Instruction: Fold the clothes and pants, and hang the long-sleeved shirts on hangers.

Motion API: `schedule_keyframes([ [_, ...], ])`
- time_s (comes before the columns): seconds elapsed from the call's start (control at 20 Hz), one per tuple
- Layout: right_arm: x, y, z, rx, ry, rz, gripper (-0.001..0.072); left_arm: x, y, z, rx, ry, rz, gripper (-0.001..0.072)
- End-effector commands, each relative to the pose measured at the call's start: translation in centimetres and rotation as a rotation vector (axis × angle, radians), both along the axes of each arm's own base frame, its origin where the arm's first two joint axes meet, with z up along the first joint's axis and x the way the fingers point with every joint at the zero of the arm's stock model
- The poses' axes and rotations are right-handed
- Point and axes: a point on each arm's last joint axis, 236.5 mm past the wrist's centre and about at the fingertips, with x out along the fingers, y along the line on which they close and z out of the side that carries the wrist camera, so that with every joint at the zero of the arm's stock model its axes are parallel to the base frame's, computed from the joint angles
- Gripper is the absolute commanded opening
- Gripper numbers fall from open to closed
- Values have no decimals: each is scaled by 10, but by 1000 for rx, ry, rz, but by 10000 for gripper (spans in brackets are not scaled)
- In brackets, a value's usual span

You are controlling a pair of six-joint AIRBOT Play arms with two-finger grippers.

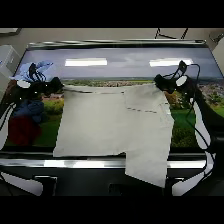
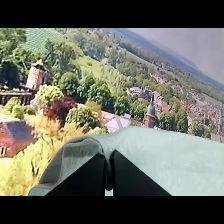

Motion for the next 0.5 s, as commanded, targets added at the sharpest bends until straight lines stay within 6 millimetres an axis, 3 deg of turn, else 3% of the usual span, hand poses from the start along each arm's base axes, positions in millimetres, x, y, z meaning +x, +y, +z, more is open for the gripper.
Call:
schedule_keyframes([
  [0.0,9,-11,4,23,-11,-34,43,12,5,4,0,-25,13,22],
  [0.1,13,-28,25,38,-11,-42,43,14,9,21,-11,-37,-10,22],
  [0.15,7,-30,26,52,21,-36,43,10,6,21,-20,-23,-29,22],
  [0.3,-31,-16,1,71,201,49,43,-13,-14,1,-60,81,-119,22],
  [0.45,-72,-7,13,62,322,177,43,-37,-7,18,-78,118,-188,22],
])
